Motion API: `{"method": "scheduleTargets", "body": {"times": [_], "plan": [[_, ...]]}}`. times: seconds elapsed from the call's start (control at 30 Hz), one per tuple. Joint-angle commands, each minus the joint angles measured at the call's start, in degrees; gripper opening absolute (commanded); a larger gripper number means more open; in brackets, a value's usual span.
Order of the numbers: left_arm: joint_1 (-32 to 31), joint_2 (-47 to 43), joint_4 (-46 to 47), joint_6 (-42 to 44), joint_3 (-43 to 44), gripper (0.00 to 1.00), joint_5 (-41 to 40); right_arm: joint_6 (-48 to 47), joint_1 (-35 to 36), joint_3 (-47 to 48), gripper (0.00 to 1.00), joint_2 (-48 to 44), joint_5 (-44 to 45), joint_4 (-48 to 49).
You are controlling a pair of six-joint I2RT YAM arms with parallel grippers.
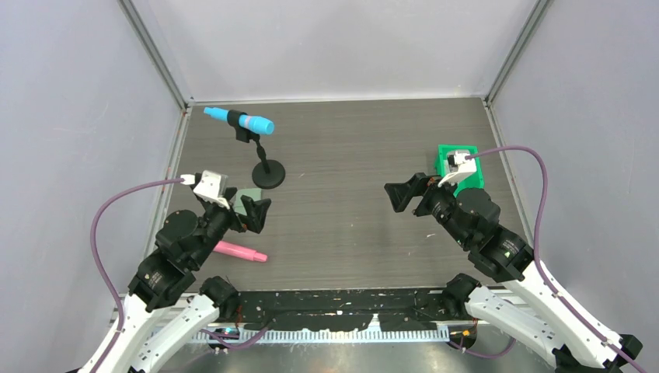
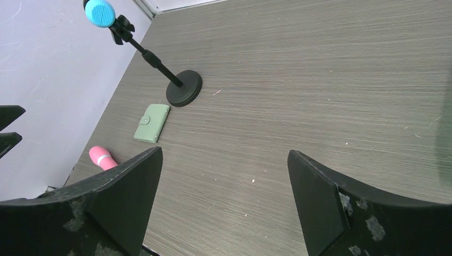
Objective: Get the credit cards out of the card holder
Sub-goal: Move the card holder to the center of the board.
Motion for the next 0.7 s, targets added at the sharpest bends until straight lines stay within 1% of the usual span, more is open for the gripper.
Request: {"method": "scheduleTargets", "body": {"times": [0.0,0.2,0.37,0.47,0.53,0.6,0.67], "plan": [[-0.2,0.2,0.7,1.3,0.5,0.99,-1.1,0.2,0.2,2.0,0.96,-0.6,0.0,2.2],[-0.2,1.7,0.4,1.4,0.8,0.99,-1.8,0.5,0.2,1.3,0.96,-0.5,-0.1,2.1],[-0.2,3.4,0.4,0.2,0.4,0.98,-6.1,0.1,0.2,0.5,0.95,-0.4,-0.2,2.5],[-0.2,5.8,-0.6,-4.5,0.6,0.97,-13.4,-0.2,0.2,0.0,0.95,-0.7,-0.7,3.6],[0.4,8.5,-3.6,-8.6,1.6,0.97,-18.0,-0.6,0.2,-0.3,0.95,-1.0,-1.5,4.0],[2.1,11.5,-6.7,-12.6,3.0,0.97,-19.0,-1.1,0.2,-0.3,0.95,-1.2,-1.8,4.1],[5.4,13.9,-7.7,-16.9,2.7,0.96,-17.1,-1.7,0.2,0.0,0.95,-1.6,-1.7,3.5]]}}
